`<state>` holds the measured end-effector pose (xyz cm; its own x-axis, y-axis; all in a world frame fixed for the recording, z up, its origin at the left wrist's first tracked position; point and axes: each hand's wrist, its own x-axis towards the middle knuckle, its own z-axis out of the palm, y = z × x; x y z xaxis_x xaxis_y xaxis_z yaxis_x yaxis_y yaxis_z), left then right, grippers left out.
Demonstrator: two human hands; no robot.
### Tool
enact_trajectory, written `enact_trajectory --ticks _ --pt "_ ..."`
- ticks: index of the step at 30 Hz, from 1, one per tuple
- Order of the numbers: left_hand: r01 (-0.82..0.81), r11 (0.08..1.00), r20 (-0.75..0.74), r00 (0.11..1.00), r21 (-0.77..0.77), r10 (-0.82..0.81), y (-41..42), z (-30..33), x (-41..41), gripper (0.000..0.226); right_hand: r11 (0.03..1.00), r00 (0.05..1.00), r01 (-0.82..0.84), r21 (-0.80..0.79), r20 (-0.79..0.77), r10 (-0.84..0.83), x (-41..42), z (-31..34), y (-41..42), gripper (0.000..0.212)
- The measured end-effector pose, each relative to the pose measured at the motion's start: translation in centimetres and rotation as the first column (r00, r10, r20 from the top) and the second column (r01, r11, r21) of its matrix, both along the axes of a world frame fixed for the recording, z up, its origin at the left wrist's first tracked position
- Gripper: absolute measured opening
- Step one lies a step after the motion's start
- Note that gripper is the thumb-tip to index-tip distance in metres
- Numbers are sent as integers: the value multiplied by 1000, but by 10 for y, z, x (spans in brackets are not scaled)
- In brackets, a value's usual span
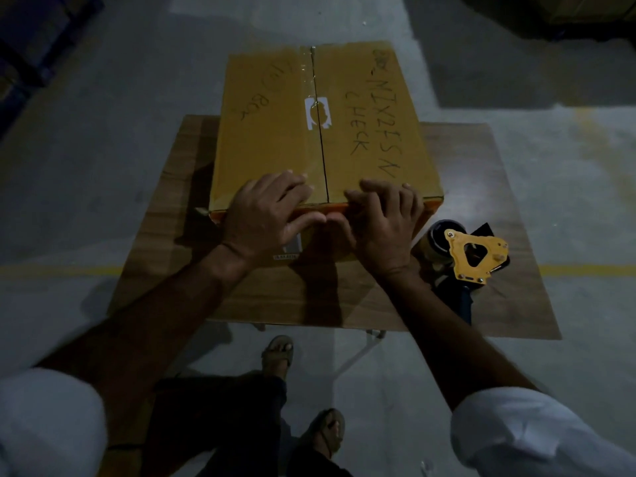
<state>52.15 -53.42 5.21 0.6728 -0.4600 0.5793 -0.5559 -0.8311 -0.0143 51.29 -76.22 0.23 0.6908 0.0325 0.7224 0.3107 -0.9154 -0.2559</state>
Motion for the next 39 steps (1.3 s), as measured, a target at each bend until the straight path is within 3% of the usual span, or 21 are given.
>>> enact_trajectory --ticks 4,9,13,18,20,23,26,31,36,39 --pt "-13 996 82 997 83 6 0 -8 2 61 994 997 -61 -87 32 64 0 -14 -8 65" --pt "-21 979 13 1000 204 19 1 -5 -1 87 980 995 -95 -175 -41 89 -5 -7 -13 79" --pt "-170 938 -20 983 301 184 -13 -1 -11 106 963 985 -153 -223 -113 130 -11 17 -19 76" --pt "-206 975 -65 977 -88 201 -35 4 -11 73 942 983 -180 -282 -70 167 12 45 -35 49" --pt "-213 975 -5 977 -66 213 -36 -2 -8 71 943 987 -154 -295 -11 158 18 40 -36 49" --pt "-236 968 77 970 85 230 -30 -14 -7 76 963 990 -125 -238 40 139 12 17 -33 50" --pt "-220 963 95 974 158 207 -26 -15 -8 82 977 995 -103 -186 -4 104 3 -5 -28 64" --pt "-242 901 61 970 360 237 -21 -3 -16 102 960 991 -133 -245 -46 126 0 -3 -29 93" --pt "-73 996 -41 996 49 75 -11 8 -13 53 989 995 -75 -129 -72 66 5 12 -18 64" --pt "-48 997 -13 999 61 49 -4 2 -7 54 993 998 -55 -104 -31 52 4 2 -14 62"
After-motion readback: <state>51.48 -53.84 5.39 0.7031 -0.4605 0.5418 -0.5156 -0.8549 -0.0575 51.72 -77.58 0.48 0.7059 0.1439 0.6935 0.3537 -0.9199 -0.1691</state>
